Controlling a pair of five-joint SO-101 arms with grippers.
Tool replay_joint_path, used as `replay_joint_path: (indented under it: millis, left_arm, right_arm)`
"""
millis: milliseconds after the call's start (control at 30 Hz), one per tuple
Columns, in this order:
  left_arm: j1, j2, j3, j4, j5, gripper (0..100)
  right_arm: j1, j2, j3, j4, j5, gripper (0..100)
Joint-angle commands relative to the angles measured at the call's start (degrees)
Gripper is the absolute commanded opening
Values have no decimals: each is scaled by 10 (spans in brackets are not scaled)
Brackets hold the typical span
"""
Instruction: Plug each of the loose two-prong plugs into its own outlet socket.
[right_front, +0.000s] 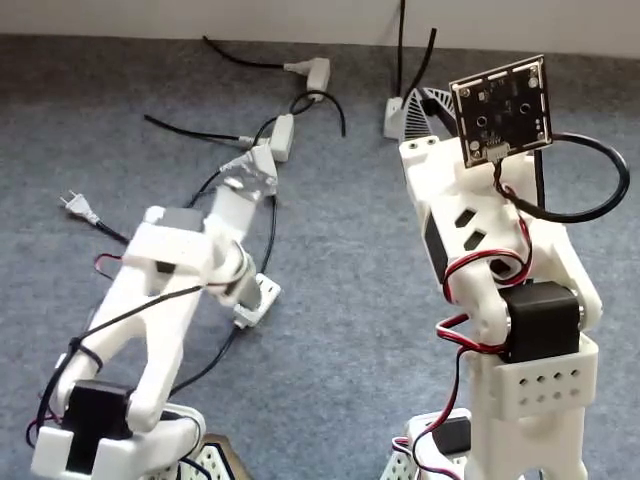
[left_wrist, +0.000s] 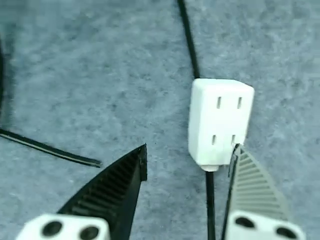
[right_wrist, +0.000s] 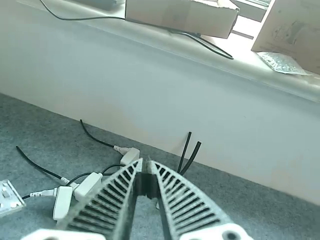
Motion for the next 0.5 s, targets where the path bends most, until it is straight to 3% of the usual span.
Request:
replay_joint_path:
  millis: [0, 100, 233, 467]
  left_arm:
    - [-53, -16, -95, 39, -12, 267]
    - [-114, -15, -189, 51, 35, 267]
    - [-182, -10, -282, 50, 167, 267]
    - [-204, -10, -320, 47, 266, 267]
  right_arm:
    - [6, -16, -6, 2, 5, 6]
    - [5, -16, -6, 2, 5, 6]
    - [3, -16, -7, 2, 5, 6]
    - [3, -16, -5, 3, 3, 6]
